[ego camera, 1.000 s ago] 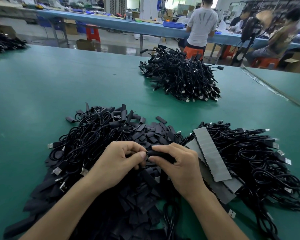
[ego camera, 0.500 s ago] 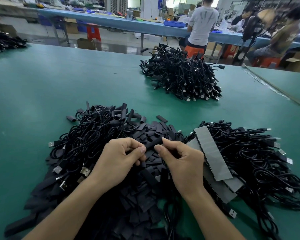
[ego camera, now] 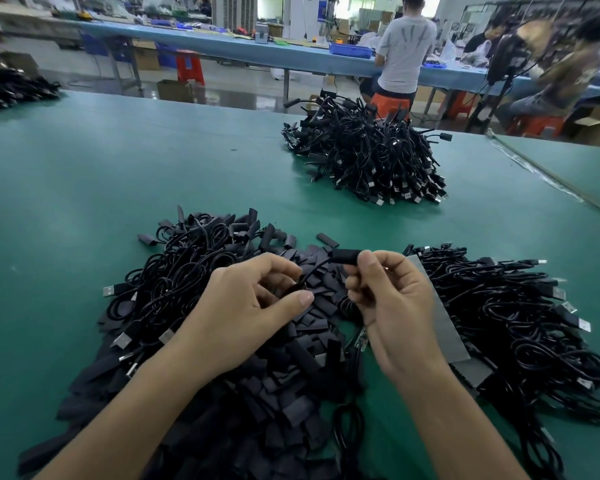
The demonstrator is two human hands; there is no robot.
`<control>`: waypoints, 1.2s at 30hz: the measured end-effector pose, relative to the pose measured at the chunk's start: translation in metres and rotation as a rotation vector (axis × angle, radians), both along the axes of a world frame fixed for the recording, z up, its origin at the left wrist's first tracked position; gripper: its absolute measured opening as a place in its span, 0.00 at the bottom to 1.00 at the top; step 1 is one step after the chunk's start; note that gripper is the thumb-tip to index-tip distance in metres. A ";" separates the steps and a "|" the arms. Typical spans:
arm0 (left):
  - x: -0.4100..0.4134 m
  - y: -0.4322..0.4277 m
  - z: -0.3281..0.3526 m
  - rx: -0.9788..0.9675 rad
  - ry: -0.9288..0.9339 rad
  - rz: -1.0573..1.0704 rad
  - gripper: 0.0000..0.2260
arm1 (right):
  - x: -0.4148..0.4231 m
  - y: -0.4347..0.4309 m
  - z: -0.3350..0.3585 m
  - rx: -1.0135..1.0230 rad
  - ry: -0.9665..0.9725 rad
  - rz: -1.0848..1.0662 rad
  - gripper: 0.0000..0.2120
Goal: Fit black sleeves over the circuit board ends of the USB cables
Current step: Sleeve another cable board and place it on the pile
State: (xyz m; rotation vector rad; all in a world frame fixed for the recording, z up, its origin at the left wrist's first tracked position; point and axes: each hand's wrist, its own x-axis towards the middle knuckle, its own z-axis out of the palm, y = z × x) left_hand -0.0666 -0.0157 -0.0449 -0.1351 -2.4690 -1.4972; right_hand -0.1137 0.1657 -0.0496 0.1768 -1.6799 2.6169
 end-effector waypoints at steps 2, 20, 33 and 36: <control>0.001 0.000 0.007 0.021 0.014 0.016 0.14 | -0.001 0.002 0.003 0.057 -0.006 -0.034 0.07; -0.008 -0.021 0.010 -0.545 0.110 0.456 0.12 | 0.003 0.027 0.018 1.710 -0.013 0.140 0.16; -0.007 -0.014 0.009 -0.520 0.353 0.409 0.05 | 0.006 0.031 0.027 1.834 0.049 0.349 0.19; -0.006 -0.007 0.009 -0.480 0.331 0.338 0.04 | 0.006 0.031 0.024 1.821 0.100 0.314 0.12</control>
